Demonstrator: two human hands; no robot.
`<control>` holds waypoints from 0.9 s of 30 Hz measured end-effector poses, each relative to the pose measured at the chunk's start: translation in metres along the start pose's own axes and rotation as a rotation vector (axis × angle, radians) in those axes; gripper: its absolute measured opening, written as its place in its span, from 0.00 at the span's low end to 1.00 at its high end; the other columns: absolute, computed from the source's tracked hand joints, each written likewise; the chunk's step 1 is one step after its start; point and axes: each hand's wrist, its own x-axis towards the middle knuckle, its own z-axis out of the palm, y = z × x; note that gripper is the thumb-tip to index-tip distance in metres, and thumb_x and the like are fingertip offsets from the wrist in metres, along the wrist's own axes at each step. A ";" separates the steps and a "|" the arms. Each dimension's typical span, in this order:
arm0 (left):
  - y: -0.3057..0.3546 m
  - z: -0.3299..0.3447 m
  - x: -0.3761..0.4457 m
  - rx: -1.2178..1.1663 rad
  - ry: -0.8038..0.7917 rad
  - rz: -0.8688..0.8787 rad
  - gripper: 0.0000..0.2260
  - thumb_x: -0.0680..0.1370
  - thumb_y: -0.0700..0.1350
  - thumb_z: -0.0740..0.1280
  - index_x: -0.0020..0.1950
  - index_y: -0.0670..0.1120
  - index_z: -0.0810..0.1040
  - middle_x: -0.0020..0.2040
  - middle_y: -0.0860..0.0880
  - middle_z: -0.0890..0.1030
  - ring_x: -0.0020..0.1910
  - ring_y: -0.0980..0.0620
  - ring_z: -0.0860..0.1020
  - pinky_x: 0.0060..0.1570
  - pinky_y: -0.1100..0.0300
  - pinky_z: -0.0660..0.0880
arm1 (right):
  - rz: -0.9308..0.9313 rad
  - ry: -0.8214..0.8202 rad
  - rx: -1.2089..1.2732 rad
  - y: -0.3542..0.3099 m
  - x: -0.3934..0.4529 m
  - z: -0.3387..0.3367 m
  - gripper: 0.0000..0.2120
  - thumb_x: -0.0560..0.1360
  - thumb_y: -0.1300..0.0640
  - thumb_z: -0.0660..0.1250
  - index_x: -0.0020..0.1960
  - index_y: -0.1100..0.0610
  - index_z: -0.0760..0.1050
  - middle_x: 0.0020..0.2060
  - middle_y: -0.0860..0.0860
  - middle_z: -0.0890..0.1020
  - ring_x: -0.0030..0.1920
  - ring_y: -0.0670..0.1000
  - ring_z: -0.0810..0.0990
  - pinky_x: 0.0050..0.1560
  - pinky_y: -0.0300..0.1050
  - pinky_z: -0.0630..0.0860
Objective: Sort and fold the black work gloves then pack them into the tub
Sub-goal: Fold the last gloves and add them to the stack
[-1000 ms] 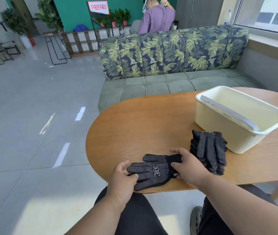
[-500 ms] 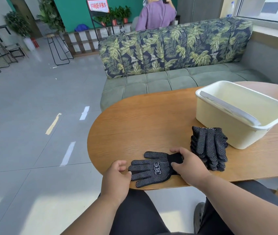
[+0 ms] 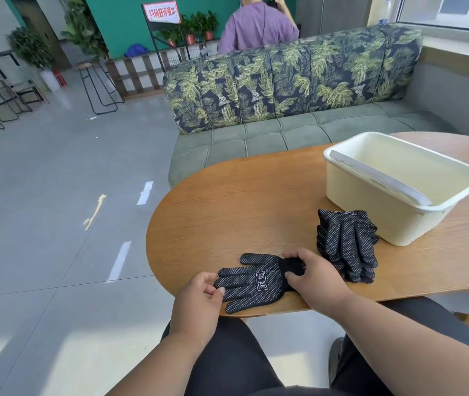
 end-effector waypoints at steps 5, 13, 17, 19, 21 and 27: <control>-0.003 -0.005 -0.002 -0.001 -0.085 0.042 0.13 0.80 0.47 0.72 0.62 0.59 0.76 0.48 0.56 0.82 0.47 0.62 0.79 0.44 0.73 0.72 | 0.003 0.008 -0.011 0.000 -0.002 0.000 0.15 0.77 0.56 0.72 0.60 0.43 0.78 0.48 0.38 0.81 0.46 0.40 0.80 0.43 0.30 0.73; -0.008 -0.004 -0.002 0.005 -0.119 0.067 0.10 0.82 0.44 0.69 0.60 0.58 0.78 0.48 0.55 0.82 0.47 0.62 0.79 0.45 0.75 0.72 | 0.002 0.013 -0.010 0.000 -0.003 0.000 0.14 0.77 0.55 0.72 0.60 0.42 0.78 0.49 0.40 0.82 0.47 0.40 0.80 0.49 0.37 0.77; -0.006 -0.003 0.003 0.027 -0.126 0.045 0.08 0.83 0.45 0.68 0.59 0.58 0.77 0.48 0.55 0.83 0.47 0.59 0.81 0.46 0.69 0.74 | 0.000 0.017 -0.015 0.000 -0.005 0.000 0.13 0.77 0.55 0.71 0.59 0.42 0.78 0.49 0.40 0.82 0.46 0.41 0.81 0.50 0.39 0.78; -0.006 -0.002 0.005 0.045 -0.129 0.041 0.07 0.83 0.46 0.68 0.58 0.57 0.77 0.47 0.56 0.83 0.47 0.58 0.81 0.47 0.67 0.75 | -0.004 0.018 -0.021 0.000 -0.005 0.000 0.12 0.77 0.55 0.71 0.58 0.42 0.78 0.48 0.39 0.82 0.45 0.40 0.81 0.49 0.37 0.78; -0.005 -0.004 0.005 0.048 -0.122 0.035 0.06 0.82 0.47 0.69 0.58 0.56 0.78 0.47 0.56 0.83 0.47 0.58 0.81 0.45 0.67 0.74 | -0.008 0.018 -0.025 0.001 -0.005 0.000 0.12 0.77 0.56 0.71 0.58 0.42 0.79 0.49 0.39 0.82 0.46 0.40 0.80 0.49 0.37 0.78; -0.001 -0.004 -0.001 0.060 -0.084 0.103 0.06 0.79 0.55 0.73 0.54 0.58 0.79 0.53 0.60 0.78 0.51 0.64 0.78 0.47 0.74 0.70 | -0.006 0.019 -0.010 0.001 -0.006 0.000 0.11 0.77 0.57 0.71 0.55 0.42 0.80 0.49 0.39 0.82 0.46 0.40 0.81 0.52 0.40 0.79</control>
